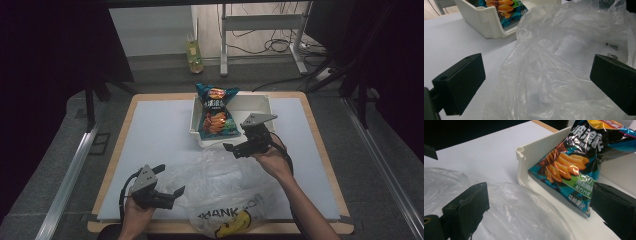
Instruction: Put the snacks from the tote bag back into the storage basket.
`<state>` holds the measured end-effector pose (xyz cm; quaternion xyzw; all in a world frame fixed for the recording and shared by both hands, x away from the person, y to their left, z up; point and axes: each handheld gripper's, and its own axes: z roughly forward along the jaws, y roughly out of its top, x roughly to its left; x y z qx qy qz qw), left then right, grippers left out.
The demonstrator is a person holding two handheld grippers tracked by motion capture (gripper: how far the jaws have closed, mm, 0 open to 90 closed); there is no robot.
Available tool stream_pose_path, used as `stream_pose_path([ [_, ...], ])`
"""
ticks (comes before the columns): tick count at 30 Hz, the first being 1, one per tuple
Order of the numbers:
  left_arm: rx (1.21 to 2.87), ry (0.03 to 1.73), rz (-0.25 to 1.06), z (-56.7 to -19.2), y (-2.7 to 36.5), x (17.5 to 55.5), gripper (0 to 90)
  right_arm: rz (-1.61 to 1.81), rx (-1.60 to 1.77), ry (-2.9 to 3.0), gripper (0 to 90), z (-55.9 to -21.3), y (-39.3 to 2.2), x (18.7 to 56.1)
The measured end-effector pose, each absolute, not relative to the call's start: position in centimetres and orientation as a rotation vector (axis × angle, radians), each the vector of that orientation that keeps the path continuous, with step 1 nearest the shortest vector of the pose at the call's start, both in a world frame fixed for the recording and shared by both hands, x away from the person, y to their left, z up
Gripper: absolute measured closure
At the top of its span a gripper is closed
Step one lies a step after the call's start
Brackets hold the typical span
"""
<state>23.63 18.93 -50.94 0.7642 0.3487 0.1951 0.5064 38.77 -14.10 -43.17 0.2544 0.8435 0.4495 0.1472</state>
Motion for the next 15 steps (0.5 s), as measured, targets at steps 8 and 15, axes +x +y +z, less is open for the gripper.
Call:
stream_pose_path([
  [8, 1.843, 0.842, 0.471, -50.9, 19.0, 23.6, 0.0, 1.295, 0.733, 2.418, 2.1, -43.4, -14.9, 38.0],
  [15, 1.844, 0.844, 0.473, -50.9, 18.9, 23.6, 0.0, 1.306, 0.742, 2.408, 1.5, -43.7, -15.8, 37.3],
])
